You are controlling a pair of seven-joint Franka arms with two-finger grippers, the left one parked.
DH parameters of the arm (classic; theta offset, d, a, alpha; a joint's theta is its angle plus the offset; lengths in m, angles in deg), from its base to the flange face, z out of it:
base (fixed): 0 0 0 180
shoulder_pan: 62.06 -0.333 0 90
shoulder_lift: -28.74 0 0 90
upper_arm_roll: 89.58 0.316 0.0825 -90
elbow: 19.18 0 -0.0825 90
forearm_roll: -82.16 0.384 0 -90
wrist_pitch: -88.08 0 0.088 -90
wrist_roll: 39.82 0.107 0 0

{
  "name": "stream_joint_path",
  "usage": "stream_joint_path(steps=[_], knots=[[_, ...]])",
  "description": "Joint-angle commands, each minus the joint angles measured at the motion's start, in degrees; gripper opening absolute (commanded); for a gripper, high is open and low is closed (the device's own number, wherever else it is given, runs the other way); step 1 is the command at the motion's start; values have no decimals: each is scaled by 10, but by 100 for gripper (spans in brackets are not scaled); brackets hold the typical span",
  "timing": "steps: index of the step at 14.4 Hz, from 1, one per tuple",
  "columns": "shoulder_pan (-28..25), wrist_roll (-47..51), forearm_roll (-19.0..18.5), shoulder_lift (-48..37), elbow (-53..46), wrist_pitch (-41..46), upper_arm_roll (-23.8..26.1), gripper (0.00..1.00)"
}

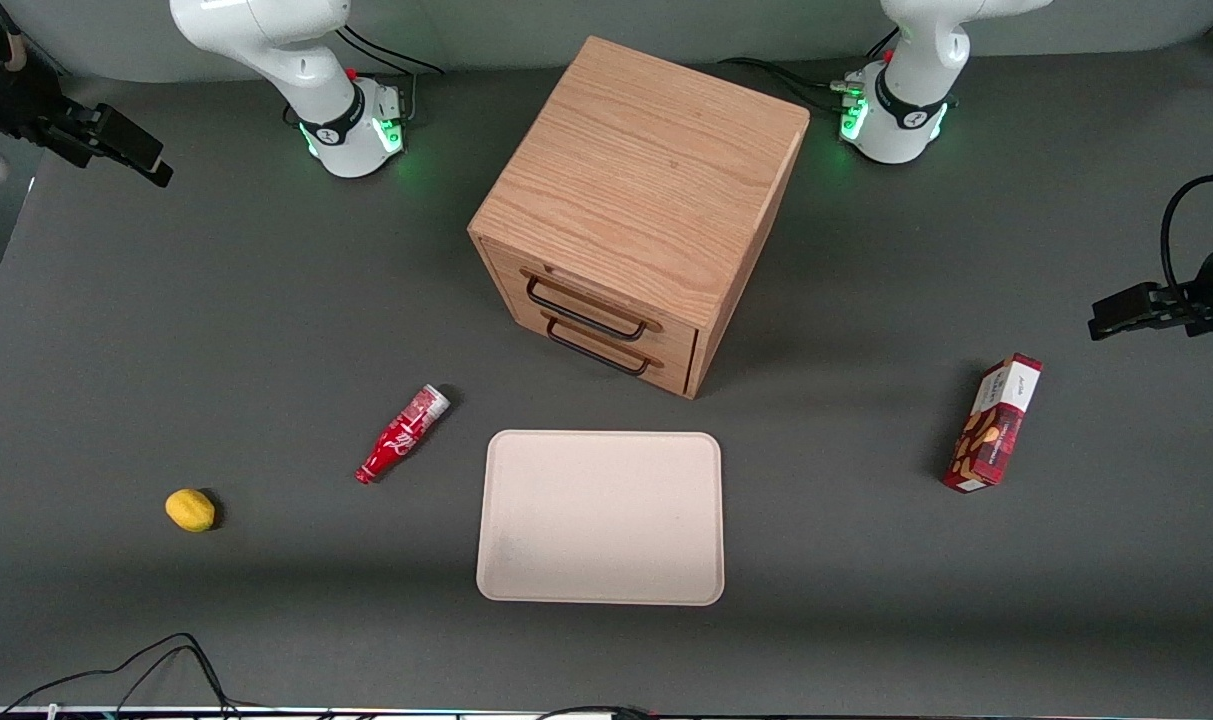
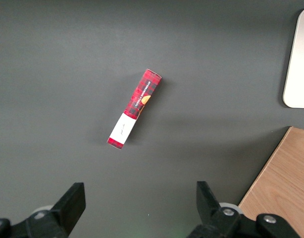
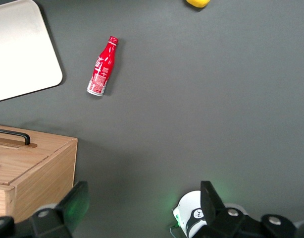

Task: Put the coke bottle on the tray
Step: 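Move the open right gripper toward the red Coca-Cola bottle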

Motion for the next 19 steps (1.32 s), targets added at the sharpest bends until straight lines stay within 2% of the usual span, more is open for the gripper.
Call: stream_joint_path(steps=[1,7,10,13,16,19], knots=[[-5,-6,9,-2,2,-5,-6,100],[-7,-13,9,4,2,-6,-4,100],[-10,3,20,67,-54,-9,4,100],[-9,94,76,139,-70,-33,5,100],[-11,195,79,208,-41,-72,21,100],[-11,234,79,249,29,-174,29,100]])
